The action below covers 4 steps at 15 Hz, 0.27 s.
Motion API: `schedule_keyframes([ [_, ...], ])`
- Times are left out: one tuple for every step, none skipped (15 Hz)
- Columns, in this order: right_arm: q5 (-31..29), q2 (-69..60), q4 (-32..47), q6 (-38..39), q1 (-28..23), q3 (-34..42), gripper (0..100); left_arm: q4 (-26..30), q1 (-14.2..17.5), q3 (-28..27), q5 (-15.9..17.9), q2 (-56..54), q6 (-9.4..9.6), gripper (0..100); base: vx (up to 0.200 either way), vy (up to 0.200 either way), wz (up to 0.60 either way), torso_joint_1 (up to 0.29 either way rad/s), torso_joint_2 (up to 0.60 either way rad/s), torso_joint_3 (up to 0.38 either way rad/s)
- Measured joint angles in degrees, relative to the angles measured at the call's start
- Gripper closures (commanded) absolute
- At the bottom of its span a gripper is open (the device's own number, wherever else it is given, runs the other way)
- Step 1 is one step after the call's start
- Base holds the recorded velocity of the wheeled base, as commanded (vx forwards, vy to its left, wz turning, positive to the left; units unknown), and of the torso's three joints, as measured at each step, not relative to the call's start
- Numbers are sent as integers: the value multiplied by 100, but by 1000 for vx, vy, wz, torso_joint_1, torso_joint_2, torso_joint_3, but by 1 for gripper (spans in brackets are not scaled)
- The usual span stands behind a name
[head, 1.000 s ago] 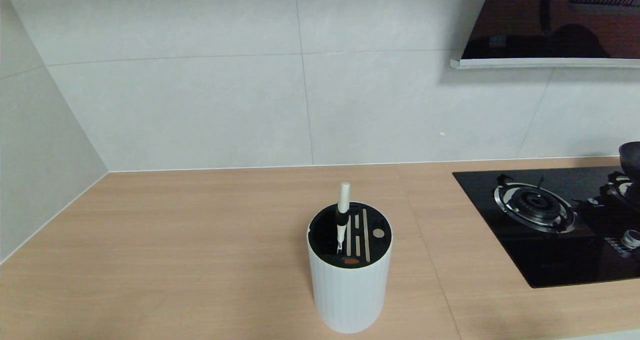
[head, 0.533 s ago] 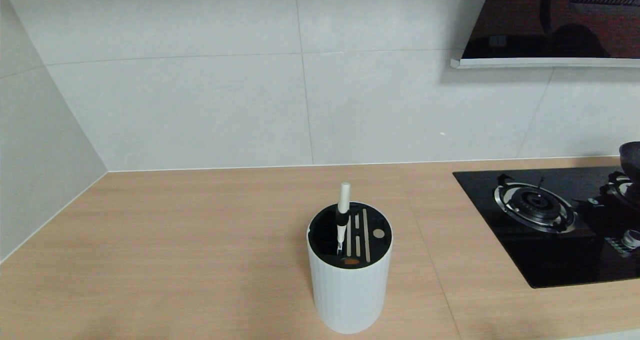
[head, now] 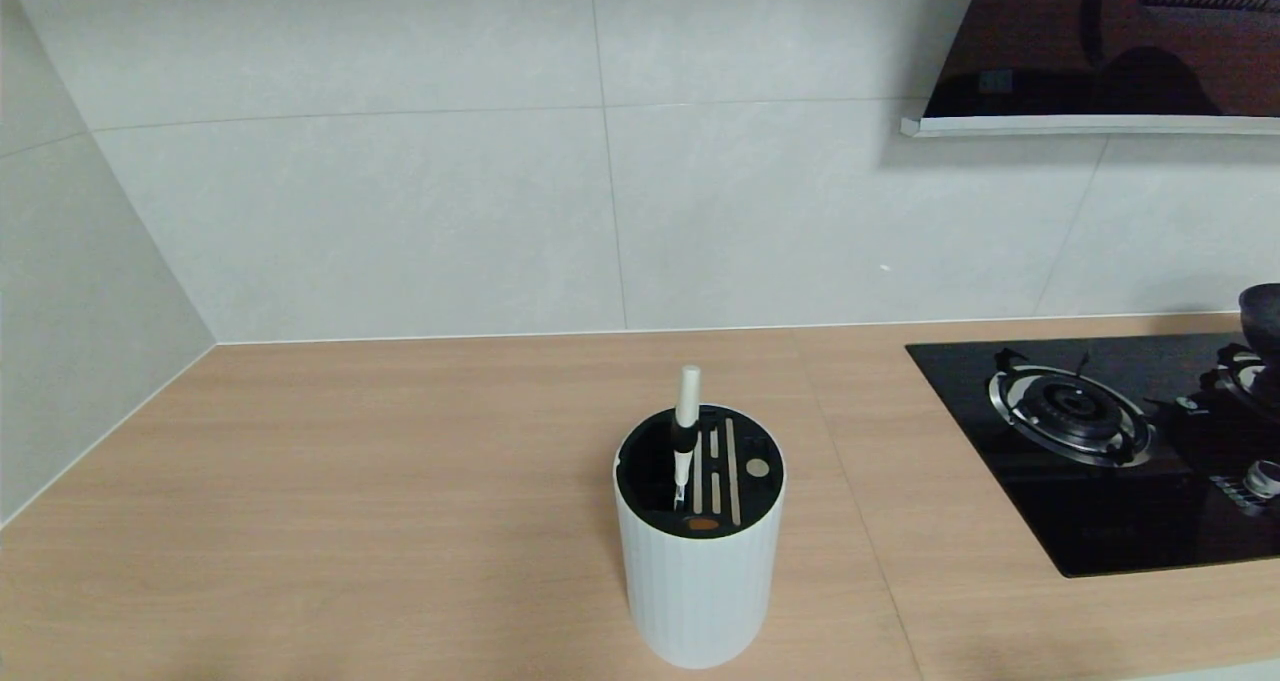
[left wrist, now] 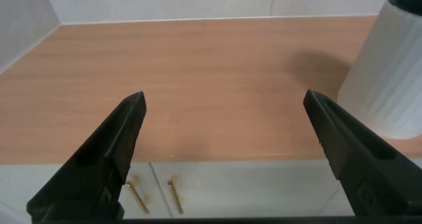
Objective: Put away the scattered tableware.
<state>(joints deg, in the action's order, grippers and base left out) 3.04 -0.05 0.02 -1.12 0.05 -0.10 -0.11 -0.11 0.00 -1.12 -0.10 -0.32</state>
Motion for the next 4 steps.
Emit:
schedule_keyframes([
  [0, 2, 0, 0, 0, -1, 0, 0, 0, 0, 0, 0, 2, 0, 0, 0, 0, 0, 0, 0],
  [0, 2, 2, 0, 2, -1, 0, 0, 1, 0, 1, 0, 0, 0, 0, 0, 0, 0, 0, 0],
  [0, 2, 5, 0, 2, -1, 0, 0, 1, 0, 0, 0, 0, 0, 0, 0, 0, 0, 0, 0],
  [0, 2, 7, 1, 5, 0, 0, -2, 1, 0, 1, 0, 0, 0, 0, 0, 0, 0, 0, 0],
])
